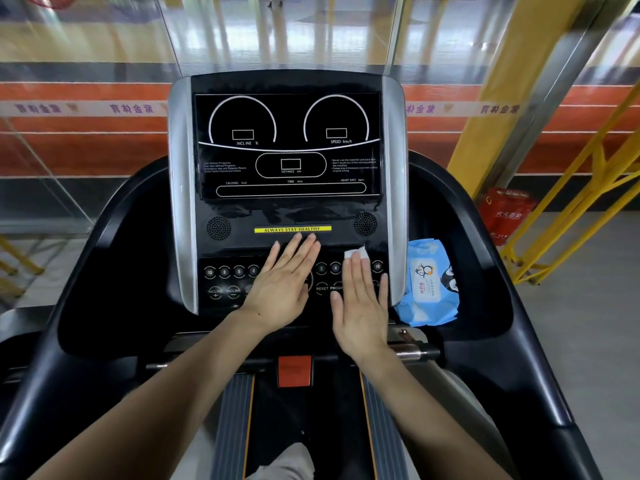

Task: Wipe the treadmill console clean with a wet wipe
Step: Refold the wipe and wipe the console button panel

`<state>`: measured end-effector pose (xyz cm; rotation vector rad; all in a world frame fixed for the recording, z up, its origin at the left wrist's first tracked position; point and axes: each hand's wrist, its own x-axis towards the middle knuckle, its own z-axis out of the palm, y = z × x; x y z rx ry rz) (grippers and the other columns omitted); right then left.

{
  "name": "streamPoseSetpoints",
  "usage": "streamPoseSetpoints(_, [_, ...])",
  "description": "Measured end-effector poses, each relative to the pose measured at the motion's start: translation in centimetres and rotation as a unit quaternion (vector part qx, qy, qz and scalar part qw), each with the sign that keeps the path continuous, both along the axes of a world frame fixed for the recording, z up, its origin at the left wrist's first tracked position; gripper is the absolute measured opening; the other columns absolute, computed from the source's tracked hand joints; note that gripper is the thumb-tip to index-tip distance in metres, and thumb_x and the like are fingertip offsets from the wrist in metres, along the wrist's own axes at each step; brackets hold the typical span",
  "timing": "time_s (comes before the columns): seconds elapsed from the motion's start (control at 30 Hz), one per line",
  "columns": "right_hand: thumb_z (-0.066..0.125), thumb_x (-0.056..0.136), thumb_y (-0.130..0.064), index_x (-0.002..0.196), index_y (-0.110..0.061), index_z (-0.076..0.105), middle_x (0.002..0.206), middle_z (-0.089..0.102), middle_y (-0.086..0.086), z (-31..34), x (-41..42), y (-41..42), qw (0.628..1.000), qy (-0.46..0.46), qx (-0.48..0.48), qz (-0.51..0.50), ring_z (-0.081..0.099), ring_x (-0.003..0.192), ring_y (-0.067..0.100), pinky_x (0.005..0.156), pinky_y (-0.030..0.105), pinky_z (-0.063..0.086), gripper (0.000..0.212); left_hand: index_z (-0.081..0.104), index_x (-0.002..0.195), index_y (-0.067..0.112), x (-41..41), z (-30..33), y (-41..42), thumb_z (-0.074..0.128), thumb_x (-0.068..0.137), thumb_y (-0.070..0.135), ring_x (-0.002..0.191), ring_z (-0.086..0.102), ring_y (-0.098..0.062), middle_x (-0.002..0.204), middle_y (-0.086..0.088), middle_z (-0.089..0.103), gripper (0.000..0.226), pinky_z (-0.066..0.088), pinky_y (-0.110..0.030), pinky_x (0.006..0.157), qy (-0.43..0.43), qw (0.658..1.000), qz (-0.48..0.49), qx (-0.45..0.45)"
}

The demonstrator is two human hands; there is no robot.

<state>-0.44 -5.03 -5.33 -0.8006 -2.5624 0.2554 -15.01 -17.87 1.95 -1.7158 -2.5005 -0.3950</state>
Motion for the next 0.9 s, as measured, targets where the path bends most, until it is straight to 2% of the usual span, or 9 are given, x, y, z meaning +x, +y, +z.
streamPoseSetpoints(0.17, [0.022, 0.112, -0.046, 0.17, -0.023, 0.006, 0.178, 0.0, -0.006, 0.1, 2.0, 2.1, 0.999, -0.026, 0.043, 0.003, -0.005, 0.163, 0.008, 0.132, 0.054, -0.004, 0.065, 0.002, 0.166, 0.019, -0.7, 0.0, -1.1, 0.049, 0.098, 0.011, 0.159, -0.017, -0.014, 0.174, 0.005, -0.007, 0.083, -0.004, -0.043, 0.131, 0.015, 1.0, -0.002, 0.012])
streamPoseSetpoints(0.27, [0.021, 0.11, -0.046, 0.17, -0.02, 0.009, 0.178, 0.005, -0.003, -0.1, 3.6, 3.2, 0.998, -0.007, 0.013, -0.055, -0.001, 0.164, 0.01, 0.132, 0.051, -0.005, 0.067, 0.005, 0.166, 0.017, -1.3, -0.2, -2.4, 0.051, 0.098, 0.011, 0.16, -0.014, -0.018, 0.174, 0.002, -0.006, 0.082, -0.002, -0.046, 0.131, 0.023, 0.999, 0.023, 0.015])
streamPoseSetpoints(0.33, [0.021, 0.11, -0.046, 0.17, -0.017, 0.007, 0.178, 0.003, 0.0, 0.1, 2.6, 2.3, 0.998, -0.001, -0.009, -0.064, -0.002, 0.164, 0.014, 0.133, 0.053, 0.0, 0.068, 0.005, 0.166, 0.016, -1.5, -0.2, -2.6, 0.052, 0.097, 0.01, 0.16, -0.012, -0.019, 0.174, 0.002, -0.005, 0.084, -0.002, -0.048, 0.131, 0.032, 0.999, 0.022, 0.01])
streamPoseSetpoints(0.5, [0.021, 0.112, -0.047, 0.169, -0.018, 0.001, 0.178, -0.005, -0.003, 0.7, -1.9, -3.4, 0.998, -0.025, 0.005, 0.057, -0.012, 0.163, 0.011, 0.132, 0.052, -0.006, 0.068, 0.005, 0.166, 0.018, -1.9, -0.3, -2.5, 0.053, 0.094, 0.009, 0.16, -0.01, -0.017, 0.174, 0.003, -0.003, 0.087, -0.001, -0.046, 0.131, 0.035, 0.999, 0.015, 0.003])
streamPoseSetpoints(0.57, [0.021, 0.112, -0.05, 0.17, -0.021, 0.001, 0.178, -0.006, -0.006, 0.8, -1.5, -2.9, 0.997, -0.04, 0.024, 0.061, -0.012, 0.163, 0.009, 0.131, 0.052, -0.008, 0.068, 0.008, 0.166, 0.018, -2.2, -0.1, -3.1, 0.052, 0.095, 0.01, 0.16, -0.01, -0.017, 0.174, 0.003, -0.001, 0.084, -0.001, -0.046, 0.131, 0.033, 0.999, 0.016, 0.003])
streamPoseSetpoints(0.67, [0.02, 0.111, -0.05, 0.17, -0.023, 0.005, 0.178, 0.0, -0.004, 0.5, 1.5, 0.5, 0.999, -0.031, 0.023, -0.015, -0.006, 0.164, 0.01, 0.132, 0.054, -0.005, 0.067, 0.007, 0.166, 0.018, -2.5, 0.4, -3.6, 0.049, 0.096, 0.012, 0.16, -0.012, -0.019, 0.174, 0.004, -0.003, 0.082, -0.006, -0.048, 0.13, 0.038, 0.999, 0.03, -0.009])
streamPoseSetpoints(0.77, [0.017, 0.11, -0.05, 0.17, -0.021, 0.003, 0.178, -0.001, -0.003, 0.4, 2.2, 1.2, 0.995, -0.002, -0.045, -0.088, -0.006, 0.164, 0.012, 0.132, 0.054, -0.004, 0.068, -0.001, 0.166, 0.02, -2.6, 0.5, -3.5, 0.047, 0.096, 0.011, 0.158, -0.02, -0.018, 0.173, 0.007, -0.012, 0.086, -0.014, -0.047, 0.128, 0.035, 0.999, 0.027, -0.03])
streamPoseSetpoints(0.83, [0.016, 0.11, -0.049, 0.169, -0.019, 0.0, 0.178, -0.005, -0.001, 1.0, 0.1, -0.8, 0.997, 0.001, -0.052, -0.065, -0.011, 0.164, 0.014, 0.132, 0.055, -0.004, 0.069, -0.004, 0.166, 0.021, -2.6, 0.4, -3.5, 0.048, 0.094, 0.011, 0.158, -0.021, -0.017, 0.173, 0.008, -0.014, 0.089, -0.015, -0.047, 0.127, 0.043, 0.998, 0.028, -0.035])
streamPoseSetpoints(0.9, [0.018, 0.111, -0.048, 0.169, -0.019, -0.002, 0.178, -0.009, 0.0, 1.3, -2.0, -3.4, 0.999, -0.023, -0.018, 0.02, -0.015, 0.163, 0.013, 0.132, 0.056, -0.005, 0.068, -0.003, 0.166, 0.021, -2.6, 0.3, -3.6, 0.047, 0.094, 0.012, 0.158, -0.02, -0.016, 0.173, 0.009, -0.013, 0.089, -0.013, -0.048, 0.128, 0.057, 0.997, 0.03, -0.032])
